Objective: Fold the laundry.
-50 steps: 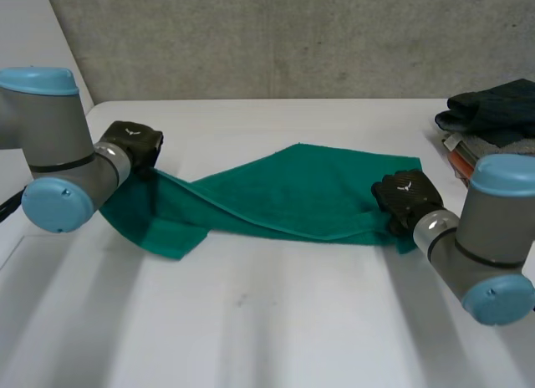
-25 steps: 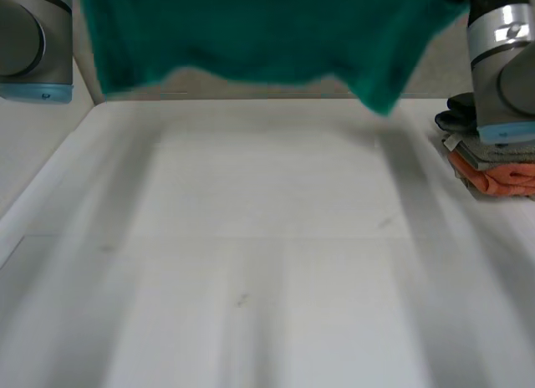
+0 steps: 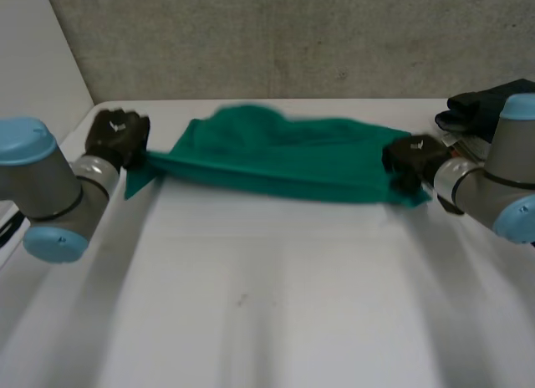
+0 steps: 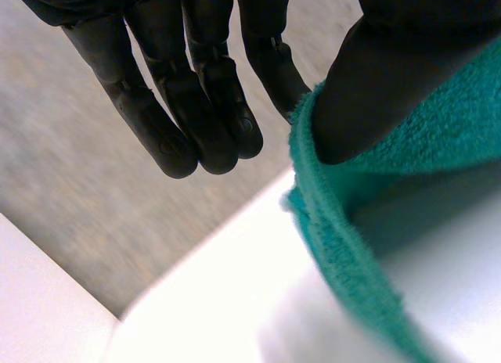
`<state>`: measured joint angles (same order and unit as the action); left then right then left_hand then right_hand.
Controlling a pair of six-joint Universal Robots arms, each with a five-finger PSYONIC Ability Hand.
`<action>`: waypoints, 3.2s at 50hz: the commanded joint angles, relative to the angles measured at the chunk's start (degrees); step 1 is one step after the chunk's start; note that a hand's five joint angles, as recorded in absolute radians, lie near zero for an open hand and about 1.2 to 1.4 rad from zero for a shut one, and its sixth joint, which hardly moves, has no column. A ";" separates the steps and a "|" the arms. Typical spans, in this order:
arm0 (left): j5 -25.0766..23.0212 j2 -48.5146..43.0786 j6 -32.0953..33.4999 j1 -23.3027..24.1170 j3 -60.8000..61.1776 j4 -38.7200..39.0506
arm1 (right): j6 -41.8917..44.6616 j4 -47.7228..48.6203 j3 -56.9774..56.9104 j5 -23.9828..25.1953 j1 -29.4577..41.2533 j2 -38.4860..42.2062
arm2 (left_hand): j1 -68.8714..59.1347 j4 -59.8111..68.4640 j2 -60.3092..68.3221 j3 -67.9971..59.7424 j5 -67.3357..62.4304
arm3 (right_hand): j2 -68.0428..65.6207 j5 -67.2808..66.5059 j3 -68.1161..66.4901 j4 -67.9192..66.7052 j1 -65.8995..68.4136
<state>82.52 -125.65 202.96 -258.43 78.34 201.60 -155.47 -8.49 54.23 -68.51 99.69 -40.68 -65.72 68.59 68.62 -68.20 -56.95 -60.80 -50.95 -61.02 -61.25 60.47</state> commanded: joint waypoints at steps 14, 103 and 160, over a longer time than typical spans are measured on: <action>-0.16 4.80 1.65 0.47 2.43 -4.28 | 0.34 -4.43 13.07 -5.85 -2.22 -10.72 | -14.28 11.41 11.38 -11.80 -13.05 | 31.62 31.77 31.84 32.07 -31.29; 8.36 10.70 26.88 8.20 9.49 -34.37 | 29.28 -29.58 19.88 -1.89 -9.61 -17.70 | -14.28 11.41 11.38 -11.80 -13.05 | -19.20 -19.05 -18.98 -18.75 19.53; 7.57 -12.43 17.82 12.16 -25.34 -20.90 | 9.75 9.09 -5.61 -14.10 -0.99 6.48 | 55.72 -58.59 -58.62 58.20 56.95 | 50.80 50.95 51.02 51.25 -50.47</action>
<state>89.68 -138.07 220.93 -246.30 52.27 180.48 -145.55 -9.28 55.62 -79.21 98.98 -42.28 -11.06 10.88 11.62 -12.03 -2.72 -11.92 -2.35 -11.80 -11.60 12.49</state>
